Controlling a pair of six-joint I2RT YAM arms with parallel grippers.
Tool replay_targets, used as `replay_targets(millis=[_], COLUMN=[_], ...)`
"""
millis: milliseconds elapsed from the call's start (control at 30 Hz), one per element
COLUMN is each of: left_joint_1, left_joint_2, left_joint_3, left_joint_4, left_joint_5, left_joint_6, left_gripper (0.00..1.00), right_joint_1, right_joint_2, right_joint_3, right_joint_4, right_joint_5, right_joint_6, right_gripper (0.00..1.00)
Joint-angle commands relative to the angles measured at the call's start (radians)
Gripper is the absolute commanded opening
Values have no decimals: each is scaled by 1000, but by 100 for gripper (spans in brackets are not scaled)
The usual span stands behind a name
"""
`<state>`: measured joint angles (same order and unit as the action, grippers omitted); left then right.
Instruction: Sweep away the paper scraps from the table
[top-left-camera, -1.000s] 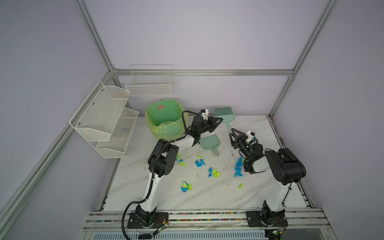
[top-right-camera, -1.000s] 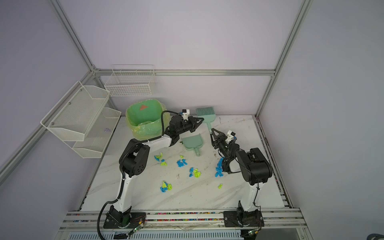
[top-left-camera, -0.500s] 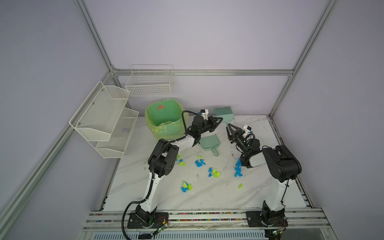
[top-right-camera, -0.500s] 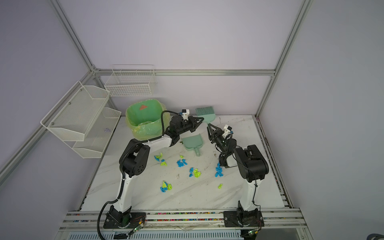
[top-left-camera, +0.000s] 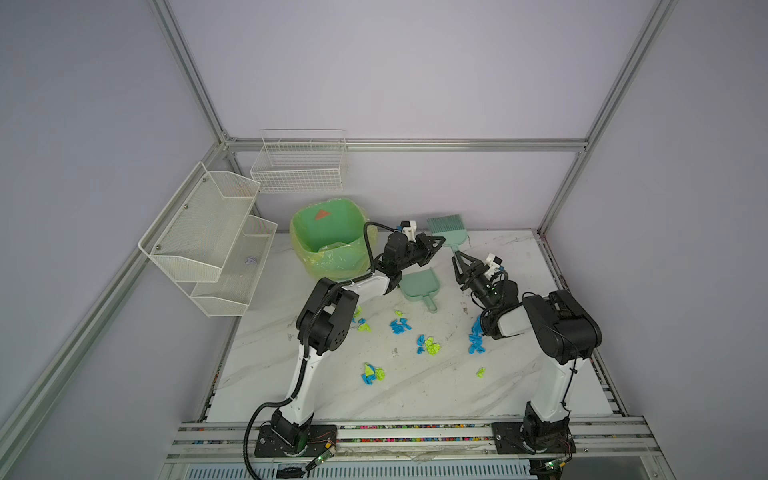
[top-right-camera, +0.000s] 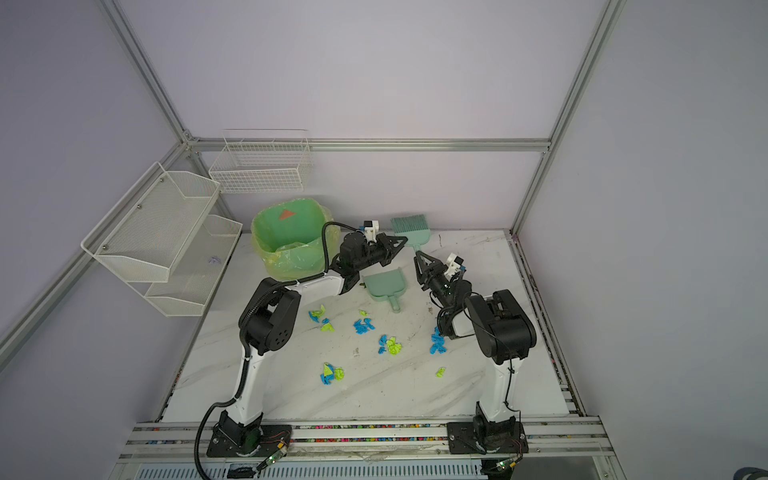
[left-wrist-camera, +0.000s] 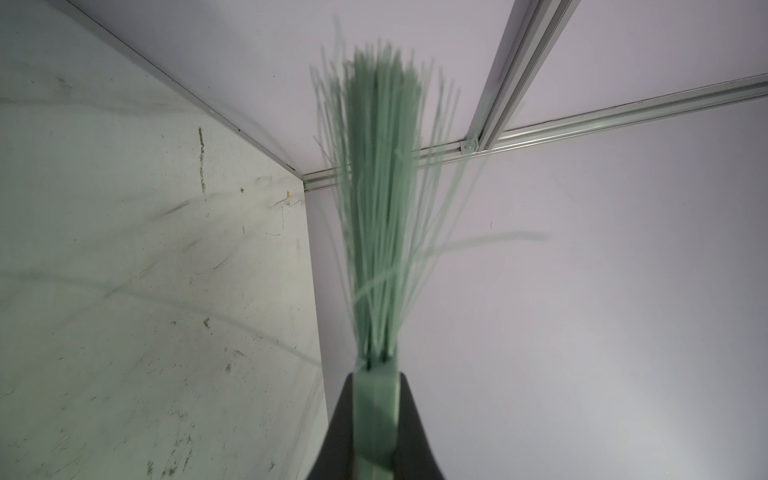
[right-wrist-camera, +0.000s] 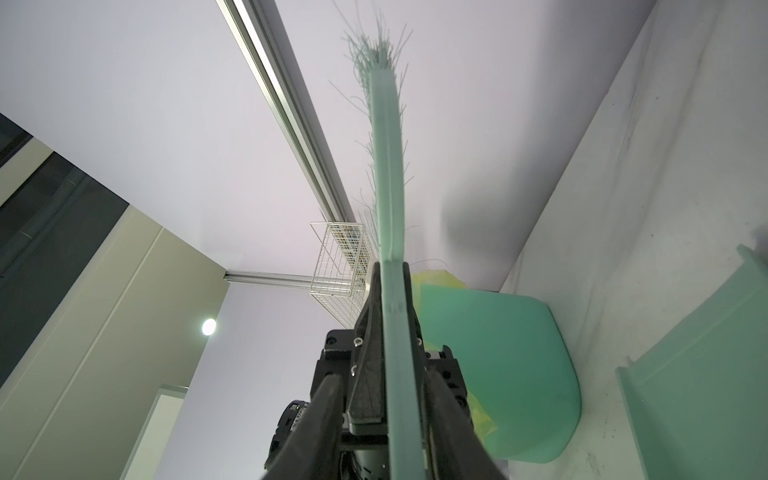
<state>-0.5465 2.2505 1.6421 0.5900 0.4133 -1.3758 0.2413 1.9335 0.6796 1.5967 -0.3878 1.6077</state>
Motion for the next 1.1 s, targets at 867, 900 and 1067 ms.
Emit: replay_targets(millis=[867, 900, 1067], left_joint_1=[2, 2, 2], left_joint_2=[-79, -79, -90], left_joint_3=[-59, -58, -72], left_joint_4=[54, 55, 60], left_joint_5=[-15, -15, -22], left_joint_6=[11, 11, 10], left_gripper=[0, 0, 5], right_joint_1=[3, 3, 3], right_joint_2=[-68, -68, -78], right_joint_3=[-6, -5, -9], right_joint_4=[258, 255, 245], right_joint_5=[66, 63, 52], right_joint_6=[15, 15, 11], right_gripper=[10, 6, 0])
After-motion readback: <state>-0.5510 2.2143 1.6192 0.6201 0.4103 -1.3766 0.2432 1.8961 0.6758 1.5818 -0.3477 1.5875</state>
